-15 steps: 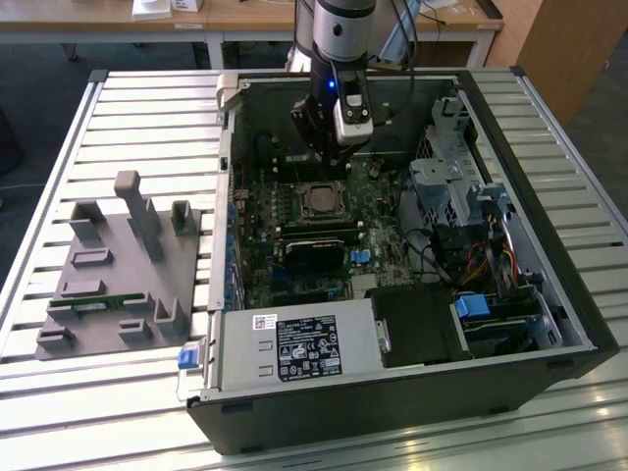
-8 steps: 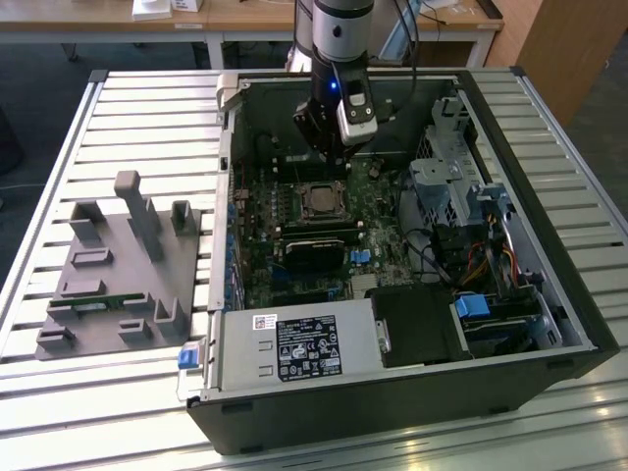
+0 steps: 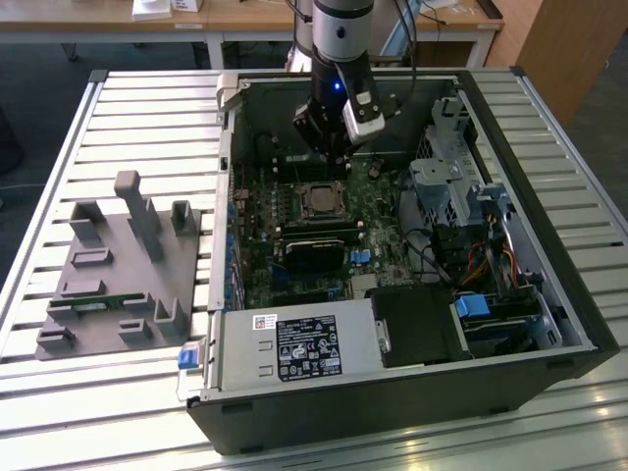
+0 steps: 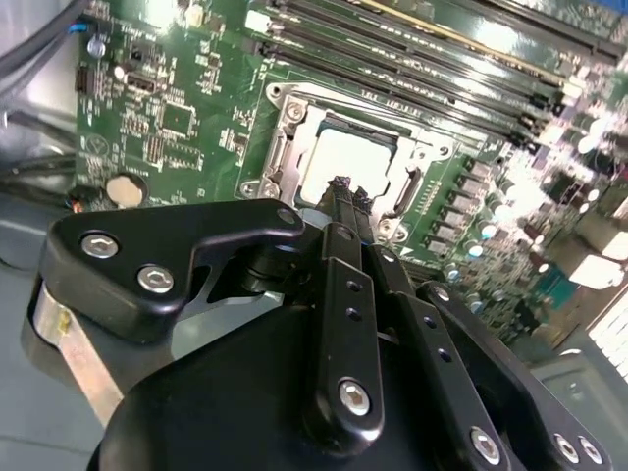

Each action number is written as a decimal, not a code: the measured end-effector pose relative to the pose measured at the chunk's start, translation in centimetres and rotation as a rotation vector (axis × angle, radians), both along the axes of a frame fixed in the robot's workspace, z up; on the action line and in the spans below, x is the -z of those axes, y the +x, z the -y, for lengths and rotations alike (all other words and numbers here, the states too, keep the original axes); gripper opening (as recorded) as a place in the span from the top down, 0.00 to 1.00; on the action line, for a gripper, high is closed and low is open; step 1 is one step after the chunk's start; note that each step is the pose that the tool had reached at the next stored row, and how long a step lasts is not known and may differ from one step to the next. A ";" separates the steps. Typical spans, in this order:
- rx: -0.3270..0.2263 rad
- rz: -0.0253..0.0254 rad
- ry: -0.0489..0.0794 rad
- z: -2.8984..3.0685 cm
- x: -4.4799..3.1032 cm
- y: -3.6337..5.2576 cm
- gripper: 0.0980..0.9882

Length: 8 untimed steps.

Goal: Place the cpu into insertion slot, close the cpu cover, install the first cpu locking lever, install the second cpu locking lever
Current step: 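Install the first cpu locking lever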

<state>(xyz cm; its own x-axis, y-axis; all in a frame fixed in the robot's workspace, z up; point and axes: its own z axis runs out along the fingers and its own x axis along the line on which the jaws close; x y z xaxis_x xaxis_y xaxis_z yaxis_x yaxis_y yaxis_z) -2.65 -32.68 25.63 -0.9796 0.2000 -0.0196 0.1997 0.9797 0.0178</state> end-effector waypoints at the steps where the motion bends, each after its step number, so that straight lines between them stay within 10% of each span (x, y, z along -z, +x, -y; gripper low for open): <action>1: -0.018 0.0000 0.000 0.00 0.00 0.00 0.99; 8: -0.099 0.0027 0.000 0.01 0.01 -0.06 0.99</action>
<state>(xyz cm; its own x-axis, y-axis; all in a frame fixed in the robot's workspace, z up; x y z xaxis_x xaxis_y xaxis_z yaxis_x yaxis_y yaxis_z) -2.71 -32.69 25.62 -0.9945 0.1026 -0.0222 0.1022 0.9946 0.0182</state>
